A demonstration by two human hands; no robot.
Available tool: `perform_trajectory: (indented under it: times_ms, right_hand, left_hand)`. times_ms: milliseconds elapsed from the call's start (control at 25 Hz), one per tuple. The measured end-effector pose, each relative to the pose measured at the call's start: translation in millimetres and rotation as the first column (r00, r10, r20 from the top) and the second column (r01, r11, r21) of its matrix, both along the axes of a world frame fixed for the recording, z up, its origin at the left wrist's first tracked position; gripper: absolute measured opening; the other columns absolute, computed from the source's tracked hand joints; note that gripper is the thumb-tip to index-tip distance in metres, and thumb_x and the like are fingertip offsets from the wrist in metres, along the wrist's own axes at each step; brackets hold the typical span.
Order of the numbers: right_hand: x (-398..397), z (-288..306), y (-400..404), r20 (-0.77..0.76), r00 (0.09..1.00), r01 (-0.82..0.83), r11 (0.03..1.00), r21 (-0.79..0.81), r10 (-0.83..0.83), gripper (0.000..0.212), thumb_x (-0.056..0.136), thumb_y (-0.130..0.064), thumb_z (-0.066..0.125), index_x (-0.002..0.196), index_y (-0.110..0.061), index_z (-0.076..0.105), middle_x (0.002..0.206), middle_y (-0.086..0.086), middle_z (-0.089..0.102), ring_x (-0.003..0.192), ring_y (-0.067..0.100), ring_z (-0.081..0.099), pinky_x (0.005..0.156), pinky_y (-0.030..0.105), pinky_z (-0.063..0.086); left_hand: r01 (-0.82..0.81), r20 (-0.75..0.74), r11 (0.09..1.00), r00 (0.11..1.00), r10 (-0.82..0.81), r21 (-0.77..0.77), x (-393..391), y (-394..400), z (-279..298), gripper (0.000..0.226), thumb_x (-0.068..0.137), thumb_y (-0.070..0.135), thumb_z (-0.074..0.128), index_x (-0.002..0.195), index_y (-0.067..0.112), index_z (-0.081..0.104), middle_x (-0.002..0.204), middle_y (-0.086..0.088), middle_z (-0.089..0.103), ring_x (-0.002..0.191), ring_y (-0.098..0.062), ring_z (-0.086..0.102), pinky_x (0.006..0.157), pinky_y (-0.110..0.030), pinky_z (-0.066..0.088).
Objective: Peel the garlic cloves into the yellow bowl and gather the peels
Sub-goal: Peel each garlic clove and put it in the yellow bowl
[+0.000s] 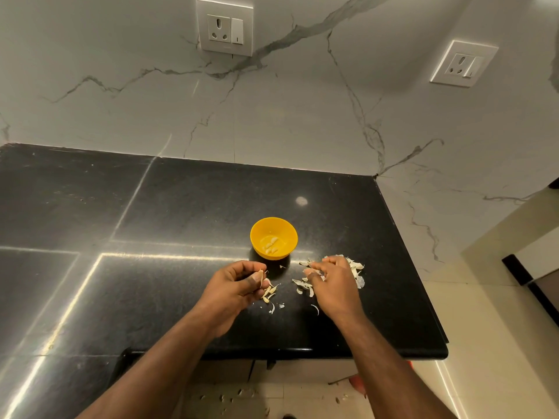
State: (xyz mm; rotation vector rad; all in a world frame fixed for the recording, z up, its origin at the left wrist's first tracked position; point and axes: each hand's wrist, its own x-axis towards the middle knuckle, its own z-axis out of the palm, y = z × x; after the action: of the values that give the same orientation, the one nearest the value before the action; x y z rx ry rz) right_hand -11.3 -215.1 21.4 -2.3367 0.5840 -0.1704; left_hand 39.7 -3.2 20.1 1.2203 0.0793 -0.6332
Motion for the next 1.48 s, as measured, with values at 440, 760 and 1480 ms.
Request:
perform_trajectory:
  times_ms: [440,760,1480]
  right_hand:
    - [1,11,57,0.219,0.970,-0.195,0.861,0.469,0.101,0.014,0.084,-0.023,0.080,0.097,-0.019,0.079,0.089,-0.007,0.077,0.086,0.004,0.072,0.080,0.022,0.057]
    - [9,6,58,0.196,0.979,-0.154,0.819,0.553,0.052,0.010,0.088,-0.010,0.075,0.094,-0.017,0.076,0.087,0.000,0.077,0.083,0.014,0.072,0.081,0.039,0.061]
    - [8,8,51,0.174,0.976,-0.203,0.829,0.521,0.129,0.012,0.082,-0.009,0.080,0.092,-0.017,0.079,0.083,-0.001,0.077,0.082,0.016,0.074,0.082,0.039,0.061]
  left_hand:
    - [0.043,-0.078,0.999,0.996,-0.041,0.013,2,0,5,0.011,0.093,0.002,0.064,0.104,-0.001,0.065,0.084,-0.016,0.069,0.074,-0.018,0.068,0.066,-0.026,0.057]
    - [0.074,-0.025,0.996,0.997,-0.073,0.044,3,4,3,0.016,0.092,0.004,0.066,0.106,-0.003,0.071,0.088,-0.018,0.072,0.077,-0.019,0.068,0.067,-0.025,0.057]
    - [0.136,-0.026,0.980,0.991,-0.134,0.143,6,1,5,0.012,0.097,0.006,0.061,0.099,-0.001,0.071,0.082,-0.014,0.071,0.070,-0.016,0.065,0.063,-0.025,0.054]
